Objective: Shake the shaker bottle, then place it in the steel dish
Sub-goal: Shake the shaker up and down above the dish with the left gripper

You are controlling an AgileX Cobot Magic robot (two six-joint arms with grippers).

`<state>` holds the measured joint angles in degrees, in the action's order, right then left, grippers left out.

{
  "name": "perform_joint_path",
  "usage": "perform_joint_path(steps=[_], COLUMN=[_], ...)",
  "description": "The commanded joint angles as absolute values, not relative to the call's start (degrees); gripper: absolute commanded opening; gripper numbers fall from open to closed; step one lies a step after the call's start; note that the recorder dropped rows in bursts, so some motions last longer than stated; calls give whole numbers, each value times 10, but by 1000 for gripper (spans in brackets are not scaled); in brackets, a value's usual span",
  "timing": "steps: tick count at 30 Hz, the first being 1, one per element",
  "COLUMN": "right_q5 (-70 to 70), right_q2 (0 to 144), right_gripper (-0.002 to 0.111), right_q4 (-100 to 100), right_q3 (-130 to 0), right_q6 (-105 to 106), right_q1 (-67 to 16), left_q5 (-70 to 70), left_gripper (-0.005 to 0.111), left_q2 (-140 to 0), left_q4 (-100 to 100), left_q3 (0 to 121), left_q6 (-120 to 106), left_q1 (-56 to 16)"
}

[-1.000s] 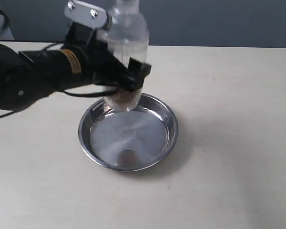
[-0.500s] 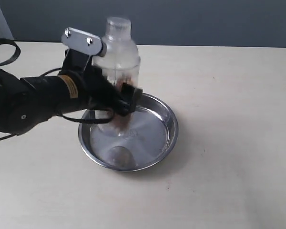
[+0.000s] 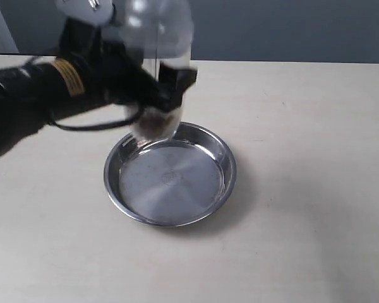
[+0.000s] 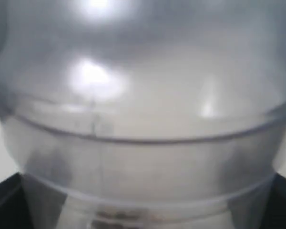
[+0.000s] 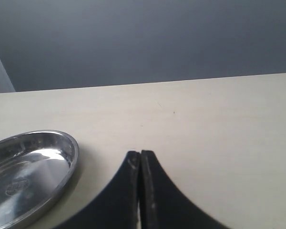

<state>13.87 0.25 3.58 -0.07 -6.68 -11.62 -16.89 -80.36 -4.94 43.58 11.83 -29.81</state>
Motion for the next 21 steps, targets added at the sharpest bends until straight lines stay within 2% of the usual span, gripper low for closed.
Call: perform_joint_path(steps=[1, 3, 8, 14, 18, 21], right_q5=[132, 131, 132, 132, 132, 132], right_q2=[0, 0, 0, 0, 0, 0], right_gripper=[-1, -1, -1, -1, -1, -1], right_q4=[33, 34, 33, 33, 33, 33], right_q3=[0, 0, 0, 0, 0, 0], right_q6=[-67, -67, -67, -67, -67, -67], right_q1=[-114, -114, -114, -114, -114, -114], left_q5=[-183, -196, -240, -243, -313, -281], left_gripper=[0, 0, 0, 0, 0, 0], left_q2=[-874, -882, -775, -871, -783, -801], left_q4=[-23, -10, -60, -26, -108, -110], left_q3=[392, 395, 444, 382, 418, 404], left_q6=[120, 123, 135, 138, 179, 168], left_q1=[-303, -304, -310, -309, -320, -322])
